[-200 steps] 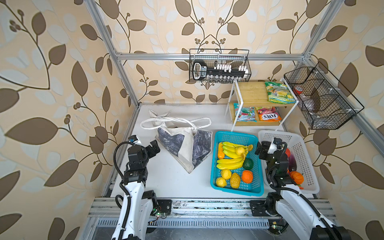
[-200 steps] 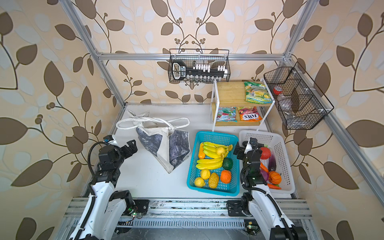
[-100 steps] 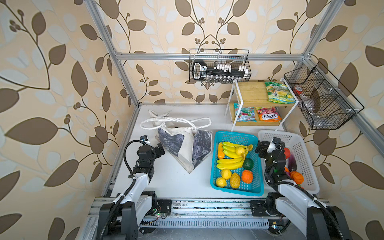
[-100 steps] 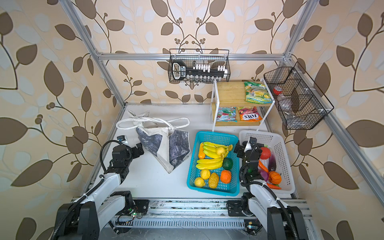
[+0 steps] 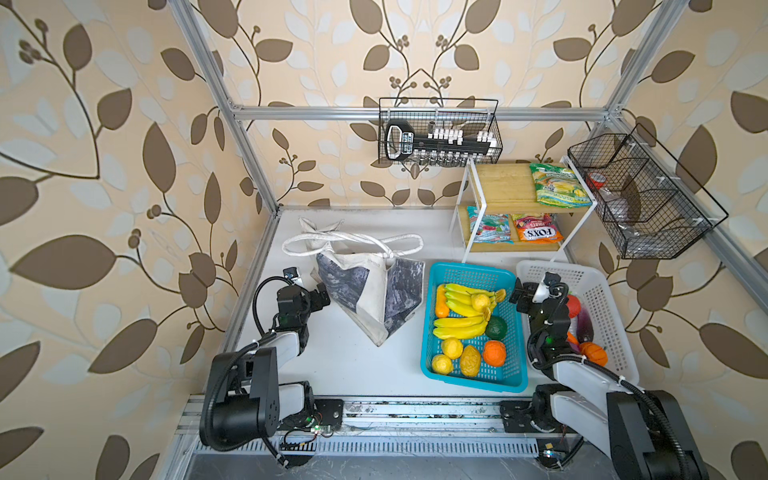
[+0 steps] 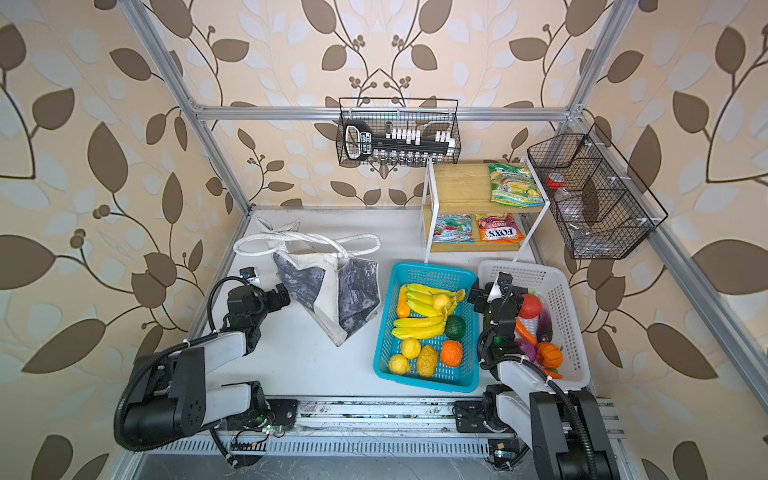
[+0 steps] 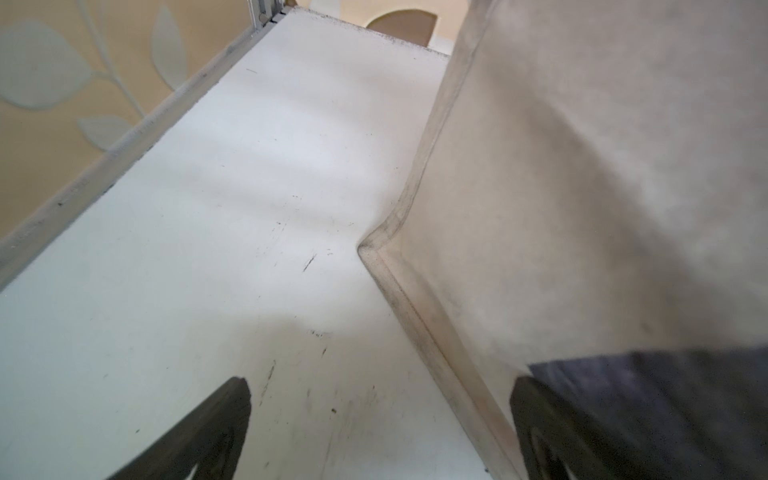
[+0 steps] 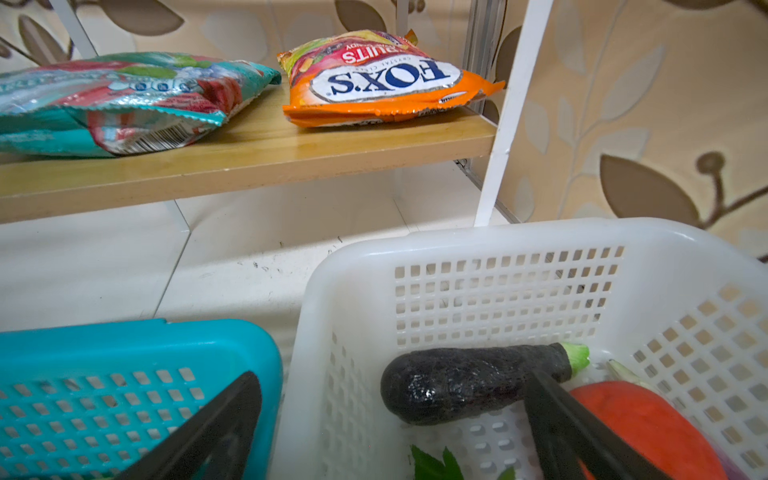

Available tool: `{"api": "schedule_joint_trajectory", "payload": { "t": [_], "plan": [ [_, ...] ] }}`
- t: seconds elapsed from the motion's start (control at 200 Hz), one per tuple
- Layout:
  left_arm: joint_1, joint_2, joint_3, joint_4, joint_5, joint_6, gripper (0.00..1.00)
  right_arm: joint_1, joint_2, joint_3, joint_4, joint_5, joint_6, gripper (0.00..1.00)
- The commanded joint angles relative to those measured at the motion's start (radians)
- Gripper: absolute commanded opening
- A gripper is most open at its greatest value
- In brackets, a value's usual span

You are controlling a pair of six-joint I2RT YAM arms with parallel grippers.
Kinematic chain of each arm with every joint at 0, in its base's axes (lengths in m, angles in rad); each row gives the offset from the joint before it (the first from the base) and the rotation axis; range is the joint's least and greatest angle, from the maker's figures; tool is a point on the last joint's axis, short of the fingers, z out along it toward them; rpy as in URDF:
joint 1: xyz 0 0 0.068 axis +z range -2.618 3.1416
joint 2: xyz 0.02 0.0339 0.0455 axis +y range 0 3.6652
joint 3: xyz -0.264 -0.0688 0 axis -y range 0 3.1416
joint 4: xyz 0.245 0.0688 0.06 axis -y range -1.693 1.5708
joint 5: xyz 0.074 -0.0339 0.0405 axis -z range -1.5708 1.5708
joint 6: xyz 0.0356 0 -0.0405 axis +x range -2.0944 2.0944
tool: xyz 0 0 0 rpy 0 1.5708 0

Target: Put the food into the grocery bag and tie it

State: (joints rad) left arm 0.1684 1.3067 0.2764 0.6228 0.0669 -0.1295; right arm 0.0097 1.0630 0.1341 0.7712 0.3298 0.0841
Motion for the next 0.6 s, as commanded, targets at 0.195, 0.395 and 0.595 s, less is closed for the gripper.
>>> {"api": "schedule_joint_trajectory", "payload": {
  "t": [0.195, 0.395, 0.595],
  "plan": [
    [0.004, 0.079, 0.067, 0.117, 0.156, 0.027, 0.99, -0.010, 0.034, 0.025, 0.044, -0.087, -0.042, 1.00],
    [0.001, 0.097, 0.086, 0.106, 0.195, 0.048, 0.99, -0.013, 0.123, 0.004, 0.188, -0.135, -0.017, 1.00],
    [-0.008, 0.114, 0.101, 0.093, 0.216, 0.067, 0.99, -0.011, 0.255, 0.010, 0.289, -0.185, -0.026, 1.00]
  ]
}}
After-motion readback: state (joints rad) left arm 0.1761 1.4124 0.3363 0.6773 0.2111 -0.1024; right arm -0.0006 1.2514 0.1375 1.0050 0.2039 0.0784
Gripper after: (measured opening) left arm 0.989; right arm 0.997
